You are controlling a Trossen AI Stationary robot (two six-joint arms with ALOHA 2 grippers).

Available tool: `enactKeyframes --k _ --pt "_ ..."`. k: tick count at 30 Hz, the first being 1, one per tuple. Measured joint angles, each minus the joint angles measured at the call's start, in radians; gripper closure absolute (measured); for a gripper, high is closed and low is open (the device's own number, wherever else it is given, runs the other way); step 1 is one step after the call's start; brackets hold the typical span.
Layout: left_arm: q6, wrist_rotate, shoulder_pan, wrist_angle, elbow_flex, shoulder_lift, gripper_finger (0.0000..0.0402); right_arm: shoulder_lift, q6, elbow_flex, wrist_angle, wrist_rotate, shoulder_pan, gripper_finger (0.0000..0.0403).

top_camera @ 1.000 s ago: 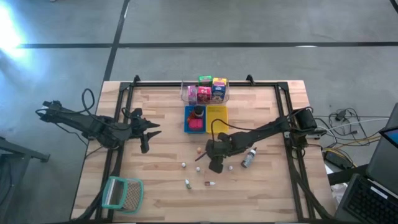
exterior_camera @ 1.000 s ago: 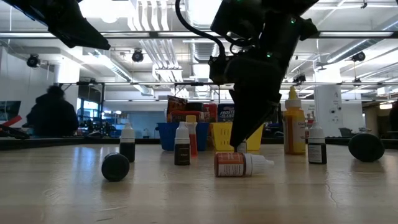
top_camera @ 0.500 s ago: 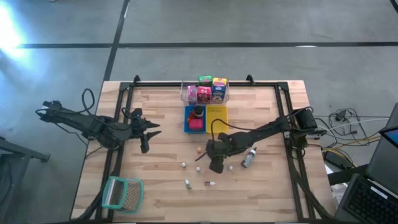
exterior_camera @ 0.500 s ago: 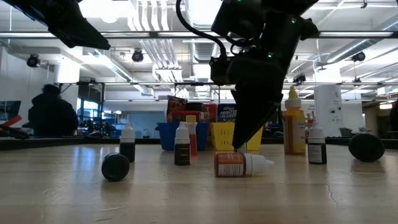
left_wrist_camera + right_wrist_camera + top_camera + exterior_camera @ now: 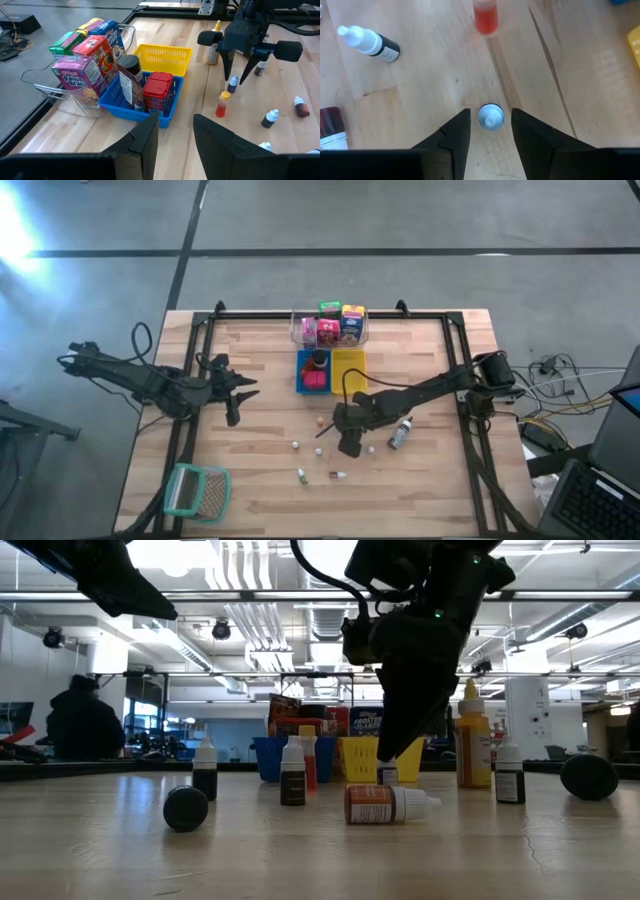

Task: Pick & Place Kitchen Items
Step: Put the small black food coloring bottle into the yellow bin

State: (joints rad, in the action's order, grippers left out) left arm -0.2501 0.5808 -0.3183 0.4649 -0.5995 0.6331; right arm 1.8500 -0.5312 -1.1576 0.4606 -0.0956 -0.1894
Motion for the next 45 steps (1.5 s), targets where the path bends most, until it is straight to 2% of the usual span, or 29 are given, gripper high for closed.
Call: enactKeyframes --k 6,21,27,31,39,45 --pt "0.000 0.000 0.000 0.000 0.000 0.000 0.0273 0.000 0.000 0.000 -0.002 0.000 0.000 0.0267" --pt "0.000 0.000 0.000 0.000 0.000 0.000 0.0273 0.002 -0.003 0.000 -0.007 -0.002 0.001 0.0345" --pt "0.000 0.000 0.000 0.001 0.000 0.000 0.0273 0.002 -0.003 -0.006 -0.001 -0.001 0.001 0.0341" --pt "0.000 0.000 0.000 0.001 0.000 0.000 0.0273 0.001 0.022 -0.058 0.050 0.000 0.008 0.0337" --pt "0.000 0.000 0.000 0.002 0.000 0.000 0.0273 -0.048 0.076 -0.243 0.337 -0.043 0.094 0.0346" --pt "0.000 0.000 0.000 0.001 0.000 0.005 0.0273 -0.057 0.084 -0.290 0.345 -0.064 0.220 0.0336"
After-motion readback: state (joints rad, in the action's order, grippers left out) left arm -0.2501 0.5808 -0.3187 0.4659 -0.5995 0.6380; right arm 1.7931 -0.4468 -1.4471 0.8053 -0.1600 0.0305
